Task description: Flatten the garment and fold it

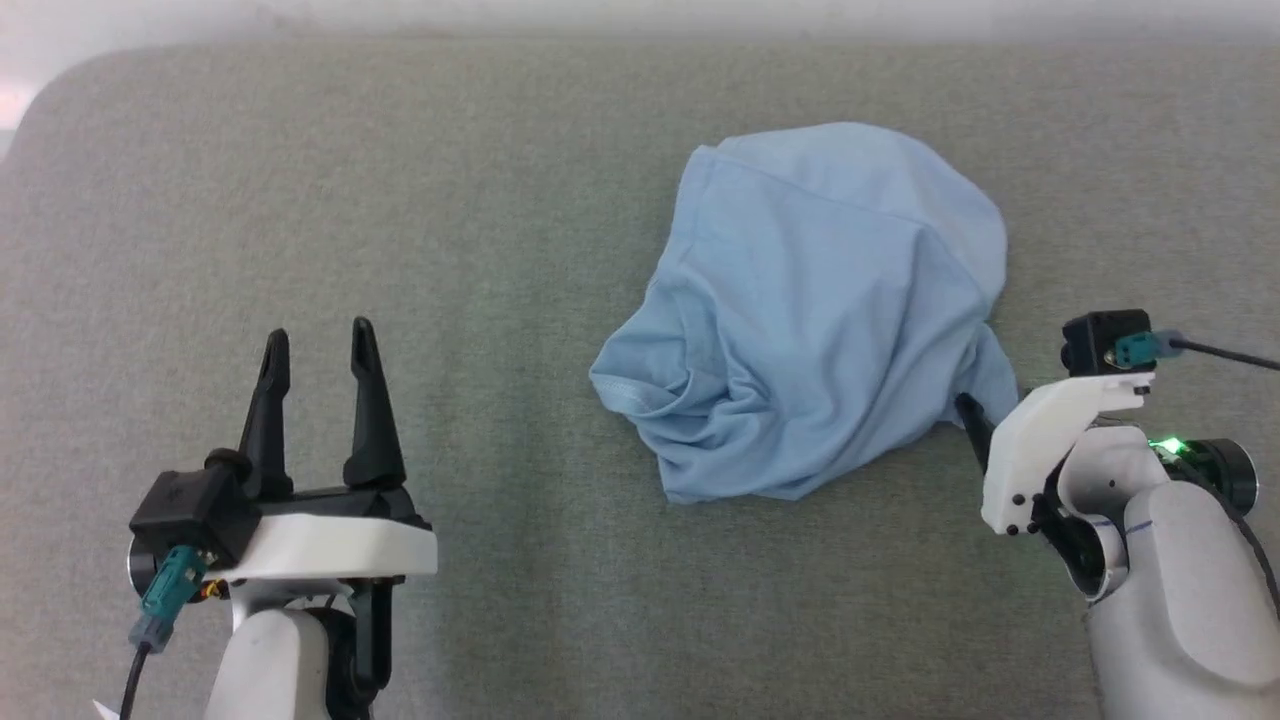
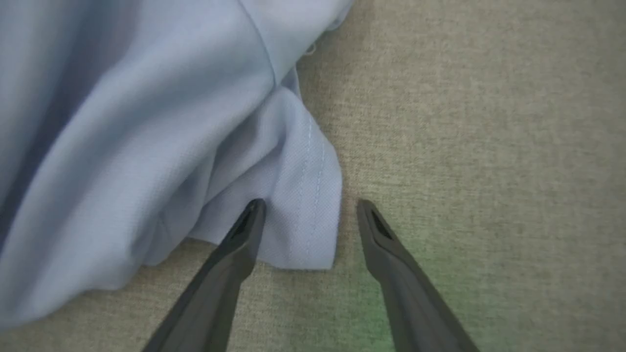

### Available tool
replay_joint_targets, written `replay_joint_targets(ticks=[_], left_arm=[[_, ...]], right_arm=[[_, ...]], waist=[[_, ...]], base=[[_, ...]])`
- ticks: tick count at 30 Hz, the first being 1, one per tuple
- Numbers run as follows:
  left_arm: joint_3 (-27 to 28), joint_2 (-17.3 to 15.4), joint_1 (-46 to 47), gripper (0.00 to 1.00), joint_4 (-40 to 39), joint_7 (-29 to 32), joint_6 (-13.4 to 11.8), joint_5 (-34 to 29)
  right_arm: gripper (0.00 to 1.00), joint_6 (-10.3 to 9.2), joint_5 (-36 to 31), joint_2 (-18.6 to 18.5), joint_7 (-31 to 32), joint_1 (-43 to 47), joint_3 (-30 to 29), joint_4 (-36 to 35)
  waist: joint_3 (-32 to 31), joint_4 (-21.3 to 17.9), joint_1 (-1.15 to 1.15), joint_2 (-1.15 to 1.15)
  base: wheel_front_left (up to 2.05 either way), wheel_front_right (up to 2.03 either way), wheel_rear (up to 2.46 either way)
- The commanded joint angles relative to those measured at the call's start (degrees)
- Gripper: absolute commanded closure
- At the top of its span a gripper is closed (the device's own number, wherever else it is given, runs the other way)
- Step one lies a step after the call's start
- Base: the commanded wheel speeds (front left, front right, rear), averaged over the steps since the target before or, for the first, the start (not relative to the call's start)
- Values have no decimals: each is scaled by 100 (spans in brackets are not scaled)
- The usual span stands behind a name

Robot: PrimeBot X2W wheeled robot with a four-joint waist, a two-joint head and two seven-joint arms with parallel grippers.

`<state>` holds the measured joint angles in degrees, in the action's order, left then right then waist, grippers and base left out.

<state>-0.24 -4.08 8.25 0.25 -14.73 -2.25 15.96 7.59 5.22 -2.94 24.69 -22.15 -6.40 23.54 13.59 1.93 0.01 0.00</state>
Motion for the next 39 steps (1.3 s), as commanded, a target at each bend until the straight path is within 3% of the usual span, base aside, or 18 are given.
replay_joint_targets(ticks=[1,2,3,4,5,8,16,29,31,34,39], left_arm=[[54,51,-10,0,-37,-26,52,-85],[74,67,-7,0,-30,-26,71,-102],[99,79,-3,0,-18,-26,91,-111],[125,89,0,0,-2,-26,110,-118],[152,96,-3,0,16,-26,125,-122],[228,110,-20,0,65,-27,162,-120],[339,119,-209,0,142,-27,173,-53],[326,120,-385,0,192,-27,231,-82],[310,120,-422,0,180,-27,223,-80],[268,120,-479,0,161,-27,192,-71],[259,120,-493,0,180,-27,194,-46]], right_arm=[[0,-10,-106,6,313,-102,57,71],[0,-10,-87,6,508,-106,92,100],[52,-10,-41,6,670,-104,130,105],[82,-10,-4,6,761,-101,186,71],[100,-10,47,6,768,-93,228,-2],[100,-10,243,6,422,-52,227,-365],[100,-10,434,6,-639,237,-434,-1632],[100,-10,124,6,-574,905,-2277,-2917],[100,-10,139,6,-578,904,-2195,-3098],[100,-10,308,6,-552,945,-1602,-3428],[100,-10,703,6,-466,1053,294,-3999]], waist=[[196,173,-1,0],[206,178,-1,0],[210,178,-1,0],[205,174,-1,0],[188,163,-1,0],[87,109,-1,0],[-415,-110,-1,0],[-758,-194,-1,0],[-782,-184,-1,0],[-799,-158,-1,0],[-796,-121,-1,0]], base=[[0,0,0],[0,0,0],[0,0,0],[0,0,0],[0,0,0],[0,0,0],[0,0,0],[0,0,0],[0,0,0],[0,0,0],[0,0,0]])
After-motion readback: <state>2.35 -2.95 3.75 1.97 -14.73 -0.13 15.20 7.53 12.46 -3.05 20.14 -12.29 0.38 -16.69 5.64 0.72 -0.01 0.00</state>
